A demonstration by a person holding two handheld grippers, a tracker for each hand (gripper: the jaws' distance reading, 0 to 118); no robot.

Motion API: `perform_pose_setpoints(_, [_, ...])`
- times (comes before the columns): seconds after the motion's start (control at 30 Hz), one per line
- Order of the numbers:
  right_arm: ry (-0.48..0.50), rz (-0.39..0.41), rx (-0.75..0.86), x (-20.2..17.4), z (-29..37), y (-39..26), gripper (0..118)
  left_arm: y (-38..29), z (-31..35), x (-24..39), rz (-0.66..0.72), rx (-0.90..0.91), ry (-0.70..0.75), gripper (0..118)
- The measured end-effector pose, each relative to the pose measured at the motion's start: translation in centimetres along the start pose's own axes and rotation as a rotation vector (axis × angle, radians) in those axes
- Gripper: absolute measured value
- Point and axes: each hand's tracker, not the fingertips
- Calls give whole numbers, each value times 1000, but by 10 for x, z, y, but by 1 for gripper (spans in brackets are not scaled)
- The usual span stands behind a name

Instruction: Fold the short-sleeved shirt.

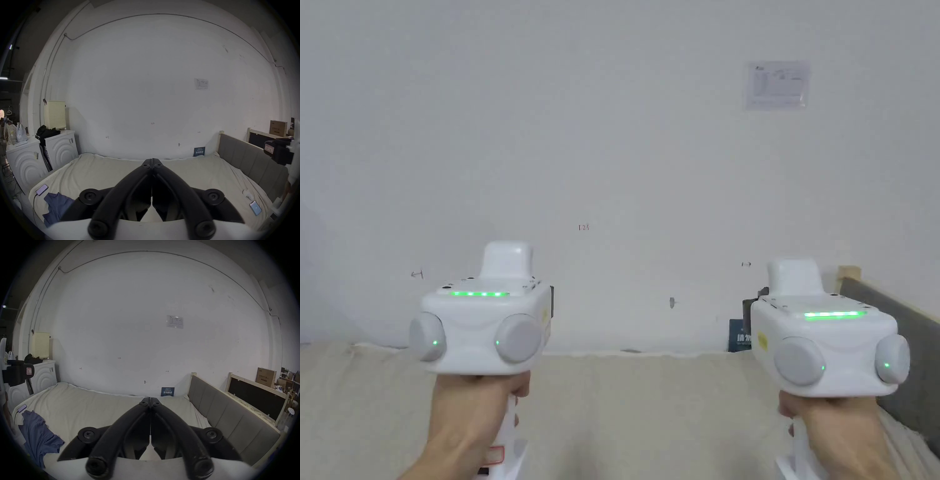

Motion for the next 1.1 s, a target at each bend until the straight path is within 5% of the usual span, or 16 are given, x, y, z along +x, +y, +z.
perform_pose_setpoints(0.23, [61,14,-146,-4,8,-51,0,-74,-11,-43,1,-188,-29,0])
perform_pose_setpoints(0.43, [137,38,-339,-14,20,-148,0,-215,14,-164,-11,-464,106,0])
perform_pose_setpoints(0.53, [185,61,-487,-31,9,-201,0,-274,27,-222,16,-656,255,0])
perform_pose_setpoints(0.73, [282,50,-636,-89,15,-254,0,-322,35,-292,104,-778,289,0])
perform_pose_setpoints(0.77, [287,60,-644,-97,18,-261,0,-327,31,-297,123,-804,275,10])
perform_pose_setpoints(0.83, [312,76,-686,-109,21,-268,0,-337,17,-303,163,-856,225,96])
perform_pose_setpoints(0.87, [319,65,-691,-113,25,-272,0,-347,10,-306,219,-921,214,118])
perform_pose_setpoints(1.1, [350,41,-784,-122,34,-296,0,-384,-10,-292,127,-983,221,113])
